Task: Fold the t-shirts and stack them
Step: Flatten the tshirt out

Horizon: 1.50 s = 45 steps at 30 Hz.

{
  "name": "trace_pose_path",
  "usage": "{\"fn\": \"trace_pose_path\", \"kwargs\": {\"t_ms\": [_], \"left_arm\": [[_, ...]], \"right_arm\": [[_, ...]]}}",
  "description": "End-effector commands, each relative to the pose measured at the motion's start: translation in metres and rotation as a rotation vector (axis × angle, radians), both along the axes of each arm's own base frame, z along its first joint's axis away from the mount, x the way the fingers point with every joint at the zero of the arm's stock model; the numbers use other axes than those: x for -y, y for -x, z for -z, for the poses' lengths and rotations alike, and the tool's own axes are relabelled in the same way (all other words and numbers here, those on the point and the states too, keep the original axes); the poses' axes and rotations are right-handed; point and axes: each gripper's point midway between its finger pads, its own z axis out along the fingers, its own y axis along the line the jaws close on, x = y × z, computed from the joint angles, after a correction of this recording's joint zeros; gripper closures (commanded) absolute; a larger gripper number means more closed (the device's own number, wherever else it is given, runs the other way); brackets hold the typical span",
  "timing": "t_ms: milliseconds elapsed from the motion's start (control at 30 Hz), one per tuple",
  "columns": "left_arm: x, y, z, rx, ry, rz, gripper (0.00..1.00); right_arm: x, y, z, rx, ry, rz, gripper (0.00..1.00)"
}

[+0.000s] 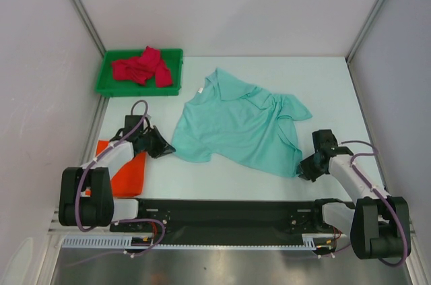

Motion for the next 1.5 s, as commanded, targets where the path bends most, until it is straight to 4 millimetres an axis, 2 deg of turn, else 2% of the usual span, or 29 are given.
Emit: {"fn": "trace_pose_path", "kwargs": {"t_ms": [0,67,200,300,333,400,433,500,533,600,633,667,700,733,767,800,833,867,900,933,1033,1067,1100,1133,1233,1267,1367,1400,1467], "left_arm": [[0.002,-0.012,-0.021,0.096,0.013,0.031,1.0],[0.004,-0.013,-0.026,0.107,0.021,0.033,1.0],[0.007,-0.022,-0.056,0.184,0.04,0.045,1.0],[0.006,-0.034,-0.098,0.296,0.033,0.046,1.0],[0.006,-0.042,-0.123,0.36,0.028,0.043,1.0],[0.005,-0.046,-0.142,0.392,0.023,0.045,0.99],[0.007,-0.051,-0.164,0.443,0.033,0.046,1.0],[0.011,-0.061,-0.191,0.522,0.061,0.053,1.0],[0.014,-0.065,-0.217,0.581,0.083,0.062,1.0],[0.017,-0.072,-0.253,0.69,0.097,0.081,1.0],[0.019,-0.075,-0.287,0.779,0.1,0.096,1.0],[0.021,-0.077,-0.313,0.853,0.104,0.115,1.0],[0.023,-0.077,-0.333,0.905,0.108,0.133,1.0],[0.026,-0.073,-0.378,1.018,0.112,0.161,1.0],[0.029,-0.075,-0.406,1.104,0.124,0.191,1.0],[0.038,-0.064,-0.431,1.178,0.157,0.266,1.0],[0.04,-0.051,-0.477,1.299,0.156,0.294,1.0],[0.044,-0.042,-0.505,1.383,0.173,0.32,1.0],[0.048,-0.037,-0.521,1.428,0.194,0.362,1.0],[0.05,-0.017,-0.559,1.533,0.214,0.385,1.0],[0.055,0.018,-0.603,1.667,0.281,0.435,1.0],[0.055,0.031,-0.616,1.728,0.279,0.444,1.0],[0.055,0.041,-0.625,1.76,0.278,0.451,1.0],[0.055,0.062,-0.638,1.812,0.272,0.457,1.0],[0.057,0.119,-0.656,1.932,0.245,0.515,1.0],[0.057,0.131,-0.659,1.952,0.235,0.521,1.0],[0.055,0.165,-0.664,1.998,0.194,0.503,1.0],[0.055,0.172,-0.665,2.007,0.189,0.503,1.0],[0.055,0.18,-0.666,2.015,0.193,0.502,1.0]], "right_arm": [[0.016,-0.001,0.013,0.005,0.079,0.031,0.85],[0.017,-0.002,0.01,-0.001,0.087,0.021,1.0],[0.016,-0.013,-0.012,0.032,0.092,-0.018,1.0],[0.017,-0.033,-0.051,0.125,0.116,-0.095,1.0],[0.017,-0.048,-0.076,0.189,0.132,-0.148,1.0],[0.024,-0.055,-0.101,0.232,0.184,-0.184,1.0],[0.027,-0.068,-0.129,0.296,0.218,-0.207,1.0],[0.032,-0.077,-0.155,0.353,0.258,-0.223,1.0],[0.034,-0.086,-0.18,0.412,0.28,-0.228,1.0],[0.039,-0.096,-0.207,0.479,0.32,-0.227,1.0],[0.041,-0.101,-0.219,0.507,0.336,-0.227,1.0],[0.042,-0.11,-0.247,0.573,0.363,-0.231,1.0],[0.045,-0.117,-0.26,0.61,0.383,-0.228,1.0],[0.046,-0.122,-0.278,0.653,0.4,-0.223,1.0],[0.048,-0.125,-0.292,0.686,0.417,-0.214,1.0],[0.051,-0.13,-0.322,0.756,0.441,-0.192,1.0],[0.053,-0.131,-0.338,0.79,0.451,-0.182,1.0],[0.054,-0.13,-0.353,0.826,0.46,-0.173,1.0],[0.055,-0.128,-0.386,0.906,0.475,-0.157,1.0],[0.054,-0.124,-0.403,0.952,0.48,-0.149,1.0],[0.055,-0.099,-0.466,1.133,0.497,-0.11,1.0],[0.055,-0.091,-0.478,1.176,0.502,-0.104,1.0],[0.053,-0.084,-0.494,1.236,0.501,-0.104,1.0],[0.053,-0.065,-0.508,1.295,0.516,-0.099,1.0],[0.052,-0.035,-0.524,1.399,0.553,-0.111,1.0],[0.054,-0.006,-0.535,1.465,0.576,-0.099,1.0],[0.058,0.03,-0.549,1.547,0.614,-0.07,1.0],[0.06,0.045,-0.552,1.572,0.622,-0.059,1.0],[0.061,0.056,-0.556,1.585,0.633,-0.053,1.0]]}}
